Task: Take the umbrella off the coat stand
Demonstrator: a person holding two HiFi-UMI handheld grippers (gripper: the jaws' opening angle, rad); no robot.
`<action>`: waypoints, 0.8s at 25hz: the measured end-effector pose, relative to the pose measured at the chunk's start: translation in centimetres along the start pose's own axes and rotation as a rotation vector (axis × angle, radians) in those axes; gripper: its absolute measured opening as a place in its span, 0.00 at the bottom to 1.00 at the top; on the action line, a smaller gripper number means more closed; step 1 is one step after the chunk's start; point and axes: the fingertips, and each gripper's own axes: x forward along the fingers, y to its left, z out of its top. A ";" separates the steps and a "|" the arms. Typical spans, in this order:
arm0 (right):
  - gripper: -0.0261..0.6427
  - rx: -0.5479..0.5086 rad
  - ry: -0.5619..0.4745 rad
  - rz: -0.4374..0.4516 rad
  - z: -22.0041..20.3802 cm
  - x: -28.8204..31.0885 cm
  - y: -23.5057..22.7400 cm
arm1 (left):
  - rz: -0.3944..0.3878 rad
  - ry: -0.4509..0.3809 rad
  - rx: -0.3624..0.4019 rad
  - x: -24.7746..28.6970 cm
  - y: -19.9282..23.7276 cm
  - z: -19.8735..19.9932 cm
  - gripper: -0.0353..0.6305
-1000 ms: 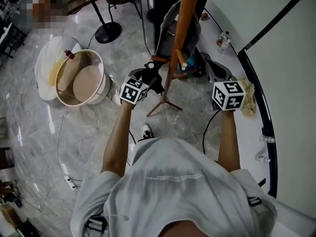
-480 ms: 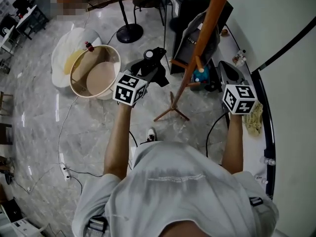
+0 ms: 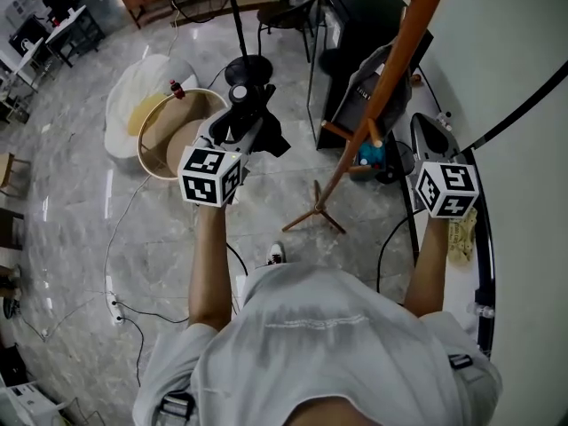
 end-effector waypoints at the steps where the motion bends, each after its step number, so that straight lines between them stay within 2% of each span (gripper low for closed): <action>1: 0.07 -0.005 -0.003 -0.001 0.2 0.0 0.0 | 0.014 -0.008 0.005 -0.5 0.3 0.2 0.39; 7: 0.07 -0.030 0.005 0.014 0.2 0.6 0.9 | 0.058 -0.031 0.008 -2.6 1.5 0.6 0.38; 20: 0.07 -0.061 0.065 0.020 -1.5 1.2 1.9 | 0.017 -0.013 0.024 -1.9 0.7 0.2 0.38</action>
